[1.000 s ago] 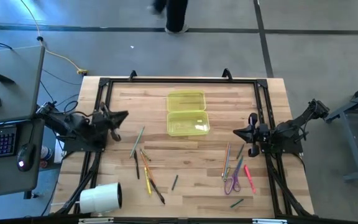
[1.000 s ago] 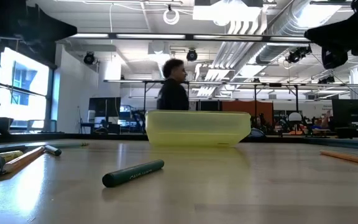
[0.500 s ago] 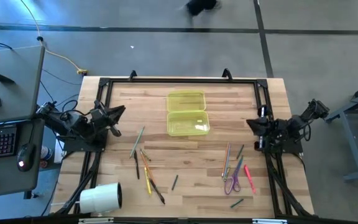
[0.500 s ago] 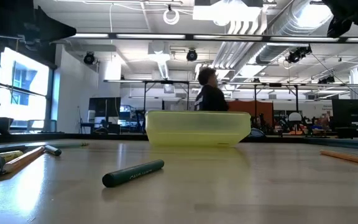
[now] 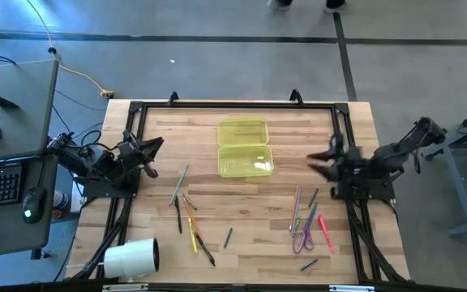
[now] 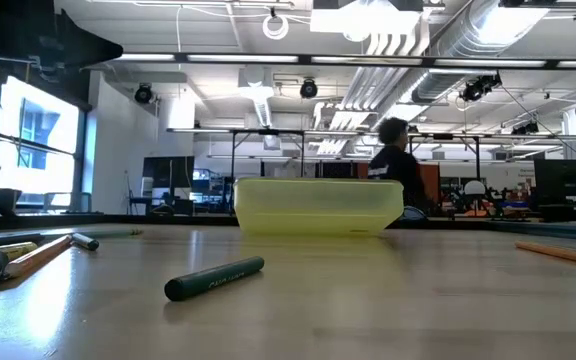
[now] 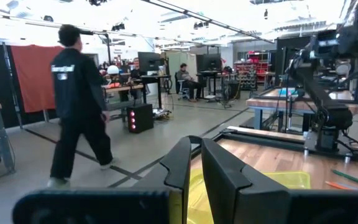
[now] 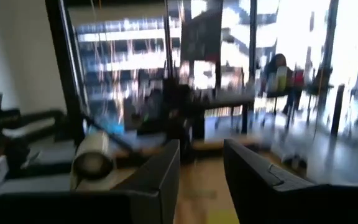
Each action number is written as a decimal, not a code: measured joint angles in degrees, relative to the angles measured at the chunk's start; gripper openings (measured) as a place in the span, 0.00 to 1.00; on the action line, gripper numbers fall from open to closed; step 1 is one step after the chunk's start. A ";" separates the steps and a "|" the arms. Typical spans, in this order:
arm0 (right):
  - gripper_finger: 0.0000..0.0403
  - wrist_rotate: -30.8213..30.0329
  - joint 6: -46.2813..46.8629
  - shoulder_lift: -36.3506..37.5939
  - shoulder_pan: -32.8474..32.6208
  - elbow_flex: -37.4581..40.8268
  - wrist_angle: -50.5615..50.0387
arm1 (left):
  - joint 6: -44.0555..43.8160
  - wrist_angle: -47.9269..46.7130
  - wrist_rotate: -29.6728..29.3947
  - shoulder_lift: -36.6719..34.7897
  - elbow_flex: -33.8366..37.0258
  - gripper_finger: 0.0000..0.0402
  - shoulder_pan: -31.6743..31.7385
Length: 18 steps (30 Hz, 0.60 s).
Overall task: Pick & place school supplies into a supply box
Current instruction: Put the scissors into the supply box
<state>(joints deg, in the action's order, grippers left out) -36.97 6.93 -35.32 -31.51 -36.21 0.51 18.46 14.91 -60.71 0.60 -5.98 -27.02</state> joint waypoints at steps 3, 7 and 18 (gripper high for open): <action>0.31 1.97 20.04 -9.23 0.00 -7.13 -14.10 | -2.49 -0.02 -0.04 0.00 0.00 0.18 -0.01; 0.31 13.47 46.94 -20.81 0.00 -13.11 -27.52 | -3.71 0.00 -0.04 0.00 0.00 0.18 0.01; 0.31 58.13 90.06 -51.52 -0.17 -13.24 -26.35 | -3.48 -0.06 -0.04 0.00 0.00 0.18 0.00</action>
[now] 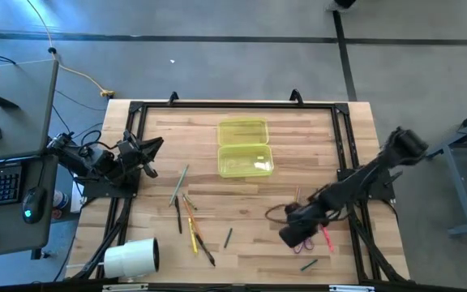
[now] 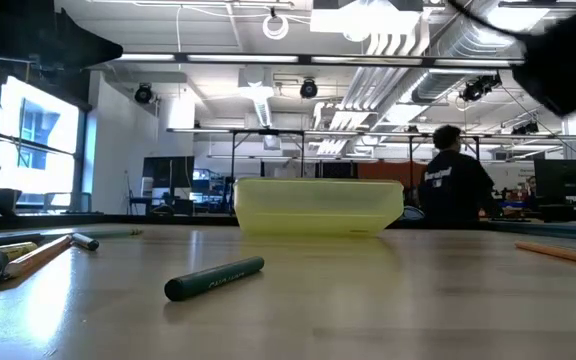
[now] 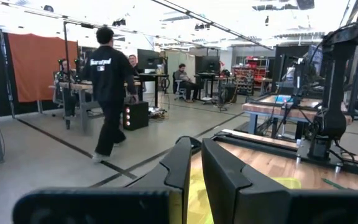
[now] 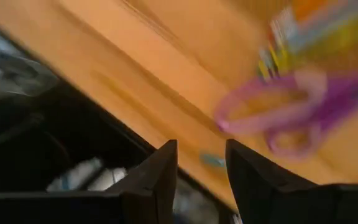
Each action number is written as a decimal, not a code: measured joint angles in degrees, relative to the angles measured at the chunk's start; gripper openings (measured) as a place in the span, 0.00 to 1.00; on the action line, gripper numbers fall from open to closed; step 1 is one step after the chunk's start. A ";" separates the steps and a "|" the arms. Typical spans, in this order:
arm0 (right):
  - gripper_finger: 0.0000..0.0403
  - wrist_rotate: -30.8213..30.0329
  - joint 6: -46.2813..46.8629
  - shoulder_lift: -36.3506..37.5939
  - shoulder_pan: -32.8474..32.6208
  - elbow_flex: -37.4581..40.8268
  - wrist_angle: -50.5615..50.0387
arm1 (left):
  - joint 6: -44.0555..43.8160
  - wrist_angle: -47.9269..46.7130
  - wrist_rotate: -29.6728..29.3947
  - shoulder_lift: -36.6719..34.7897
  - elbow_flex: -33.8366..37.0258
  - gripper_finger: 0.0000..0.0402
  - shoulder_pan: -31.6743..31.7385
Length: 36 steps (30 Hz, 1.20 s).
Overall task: Pick & place school supplies into a supply box
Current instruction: Put the scissors into the supply box
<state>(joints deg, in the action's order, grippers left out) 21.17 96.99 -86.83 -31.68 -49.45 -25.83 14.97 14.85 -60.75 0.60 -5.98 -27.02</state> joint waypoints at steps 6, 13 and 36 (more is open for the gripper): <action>0.31 6.87 4.12 -5.97 0.09 0.00 0.36 | 0.18 -1.42 0.02 0.00 -0.04 0.18 0.01; 0.31 5.96 7.10 -5.31 -0.75 -0.07 -4.71 | 0.18 -4.06 -0.11 0.02 -0.04 0.18 0.00; 0.31 -4.27 9.82 -5.42 -6.59 0.58 -10.65 | 0.18 -4.79 -0.48 0.02 -0.04 0.18 0.00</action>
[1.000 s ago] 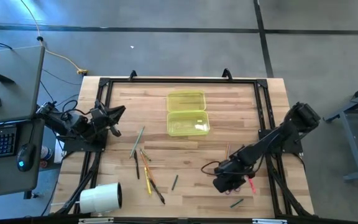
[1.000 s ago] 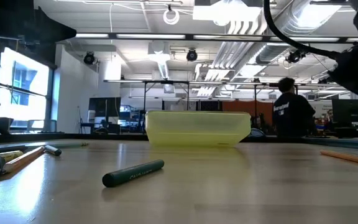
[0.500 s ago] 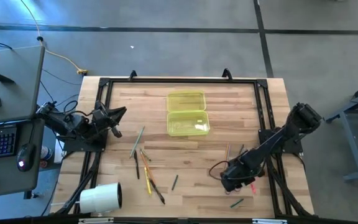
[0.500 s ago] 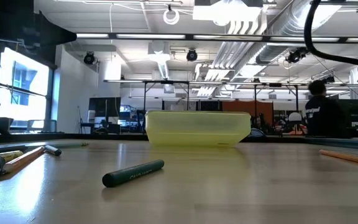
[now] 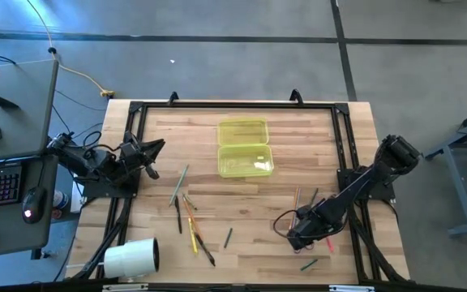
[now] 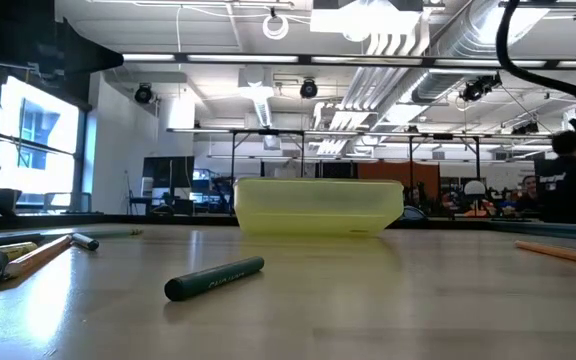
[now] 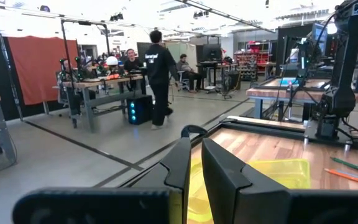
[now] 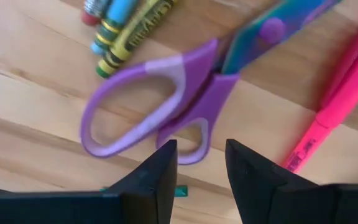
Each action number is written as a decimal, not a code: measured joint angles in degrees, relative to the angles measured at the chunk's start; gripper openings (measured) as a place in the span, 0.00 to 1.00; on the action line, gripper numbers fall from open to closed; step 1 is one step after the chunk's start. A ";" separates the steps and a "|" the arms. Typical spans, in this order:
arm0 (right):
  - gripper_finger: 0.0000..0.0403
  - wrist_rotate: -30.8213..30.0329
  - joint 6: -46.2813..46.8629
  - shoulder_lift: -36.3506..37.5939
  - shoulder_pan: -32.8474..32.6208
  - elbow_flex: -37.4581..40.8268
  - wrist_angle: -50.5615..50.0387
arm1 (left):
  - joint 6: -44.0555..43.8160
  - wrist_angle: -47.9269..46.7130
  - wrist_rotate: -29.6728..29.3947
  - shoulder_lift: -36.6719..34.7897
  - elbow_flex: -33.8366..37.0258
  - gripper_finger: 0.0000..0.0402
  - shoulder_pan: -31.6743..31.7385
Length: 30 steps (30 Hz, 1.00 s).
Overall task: Pick & place school supplies into a supply box
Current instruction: Put the scissors into the supply box
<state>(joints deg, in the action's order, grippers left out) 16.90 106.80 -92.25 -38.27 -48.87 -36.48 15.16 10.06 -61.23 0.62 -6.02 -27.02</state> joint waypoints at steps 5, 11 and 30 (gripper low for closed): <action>0.31 0.29 0.37 -0.04 -0.56 2.66 4.70 | 0.00 0.00 0.00 0.00 0.00 0.18 0.01; 0.31 0.54 0.01 0.24 -0.49 7.03 10.43 | 0.00 0.03 0.02 0.00 0.00 0.18 0.00; 0.01 1.85 -6.63 -0.32 4.70 2.33 4.11 | 0.00 0.05 0.04 0.00 0.00 0.18 0.00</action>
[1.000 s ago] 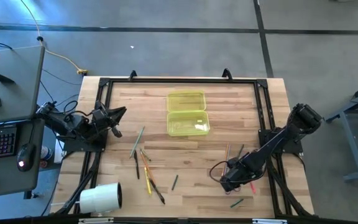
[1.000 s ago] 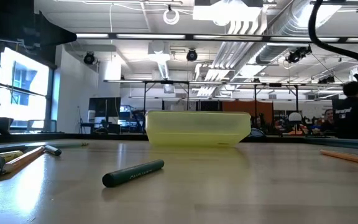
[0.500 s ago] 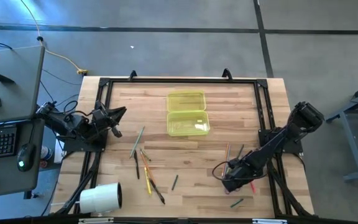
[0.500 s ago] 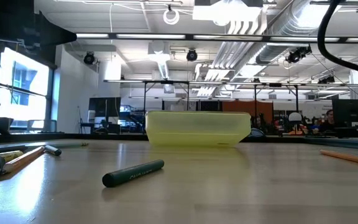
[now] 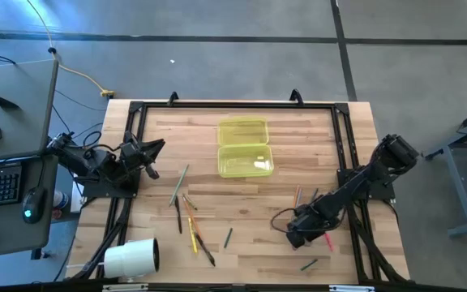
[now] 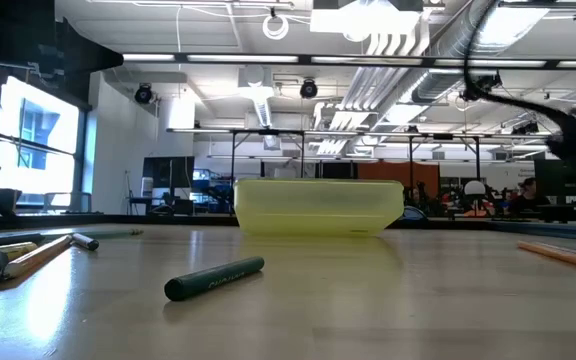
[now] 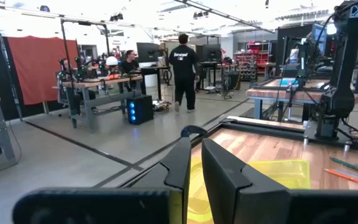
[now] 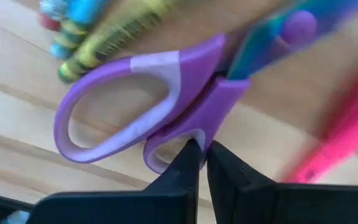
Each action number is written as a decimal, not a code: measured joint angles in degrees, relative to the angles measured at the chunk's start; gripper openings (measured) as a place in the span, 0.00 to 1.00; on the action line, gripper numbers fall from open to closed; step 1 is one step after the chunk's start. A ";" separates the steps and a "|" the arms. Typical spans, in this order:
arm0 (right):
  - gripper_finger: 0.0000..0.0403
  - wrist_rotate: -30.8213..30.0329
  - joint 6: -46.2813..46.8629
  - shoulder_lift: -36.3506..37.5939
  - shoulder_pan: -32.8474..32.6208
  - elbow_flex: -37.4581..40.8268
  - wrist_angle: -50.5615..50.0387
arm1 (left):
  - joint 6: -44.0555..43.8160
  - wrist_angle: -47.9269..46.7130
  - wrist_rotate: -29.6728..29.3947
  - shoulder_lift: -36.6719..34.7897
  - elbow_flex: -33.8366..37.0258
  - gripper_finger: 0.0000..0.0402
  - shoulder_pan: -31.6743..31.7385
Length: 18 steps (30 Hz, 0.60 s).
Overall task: Pick & place school supplies into a supply box
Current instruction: Put the scissors into the supply box
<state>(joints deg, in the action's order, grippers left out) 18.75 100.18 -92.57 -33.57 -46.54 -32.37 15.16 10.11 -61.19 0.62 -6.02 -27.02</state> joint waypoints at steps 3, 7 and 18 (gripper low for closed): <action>0.02 -0.86 -3.49 0.17 1.37 -5.33 -4.09 | 0.00 0.00 0.00 0.00 0.00 0.18 0.00; 0.01 -0.77 -7.24 0.21 4.20 -13.78 -12.71 | 0.00 0.00 0.02 0.00 0.00 0.18 -0.01; 0.01 -28.17 -46.02 0.35 18.13 -24.87 -17.34 | 0.00 0.02 0.04 0.00 0.00 0.18 -0.01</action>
<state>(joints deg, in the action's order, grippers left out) -9.42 54.16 -92.23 -15.44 -71.40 -49.71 15.16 10.13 -61.14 0.62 -6.02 -27.02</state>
